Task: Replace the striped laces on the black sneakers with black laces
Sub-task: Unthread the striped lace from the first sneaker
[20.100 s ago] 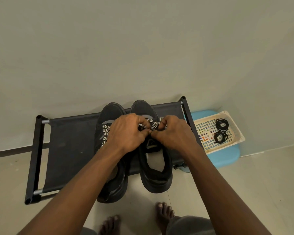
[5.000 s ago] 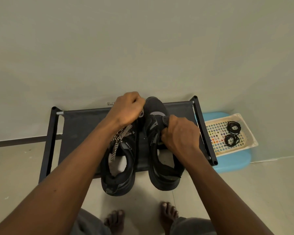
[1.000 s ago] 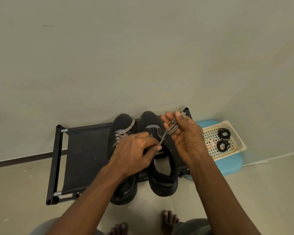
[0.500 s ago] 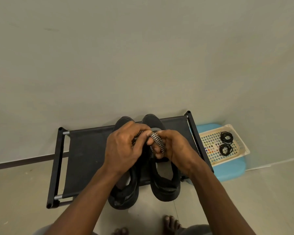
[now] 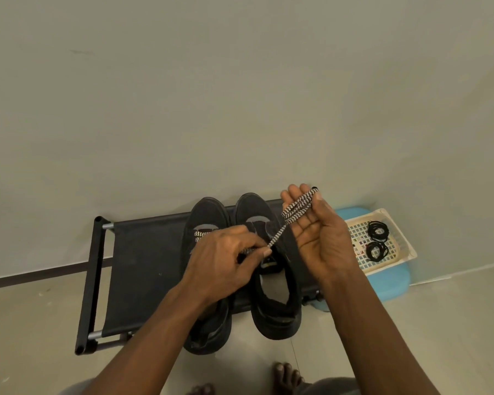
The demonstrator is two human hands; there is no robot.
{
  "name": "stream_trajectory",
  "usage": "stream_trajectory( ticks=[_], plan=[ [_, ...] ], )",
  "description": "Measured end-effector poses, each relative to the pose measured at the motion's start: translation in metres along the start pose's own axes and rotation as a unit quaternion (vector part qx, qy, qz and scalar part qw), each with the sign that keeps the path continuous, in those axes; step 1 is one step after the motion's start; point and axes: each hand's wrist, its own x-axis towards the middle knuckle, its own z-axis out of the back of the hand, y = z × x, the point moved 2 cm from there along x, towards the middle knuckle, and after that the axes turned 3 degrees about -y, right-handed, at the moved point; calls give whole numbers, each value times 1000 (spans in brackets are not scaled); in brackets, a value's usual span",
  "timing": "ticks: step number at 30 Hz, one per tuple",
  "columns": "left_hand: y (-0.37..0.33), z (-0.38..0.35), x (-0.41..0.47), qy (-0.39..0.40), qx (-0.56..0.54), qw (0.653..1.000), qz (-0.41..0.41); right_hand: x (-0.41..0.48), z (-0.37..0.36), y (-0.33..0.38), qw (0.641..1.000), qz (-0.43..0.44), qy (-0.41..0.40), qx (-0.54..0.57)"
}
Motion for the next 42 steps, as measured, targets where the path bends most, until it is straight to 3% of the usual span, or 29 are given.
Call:
stream_trajectory(
  ticks=[2, 5, 9, 15, 18, 23, 27, 29, 32, 35, 38, 42],
  plan=[
    [-7, -2, 0, 7, -25, 1000, -16, -1, 2, 2, 985, 79, -17, -150],
    [-14, 3, 1, -32, -45, 998, -27, -5, 1, 1, 888, 177, -2, -425],
    [-6, 15, 3, -126, -20, 992, -14, -9, 1, -14, 823, 96, 110, -550],
    [9, 26, 2, -222, -41, 973, 45, -16, -10, -19, 859, -78, 172, -476],
    [13, 25, 1, -230, -32, 970, 66, -18, -12, -18, 915, -154, 180, -327],
    [12, 8, 3, -106, -112, 984, 90, -16, -15, -11, 969, -193, 126, -93],
    [4, -8, 0, 36, -103, 992, 59, -3, -4, -4, 995, -94, 15, 1],
    [-1, -12, -1, 65, -88, 993, 33, 2, 3, -2, 999, -41, -8, -20],
    [-7, -12, 0, 68, -78, 995, 2, 4, 7, -2, 989, 37, -27, -142],
    [-7, -5, 2, 28, -76, 997, -13, 2, 7, -4, 944, 92, -11, -317],
    [-4, 6, 3, -59, -78, 995, -18, -2, 3, -10, 896, 56, 59, -436],
    [1, 16, 5, -144, -129, 981, 12, -14, -8, -20, 855, -31, 164, -491]
  ],
)
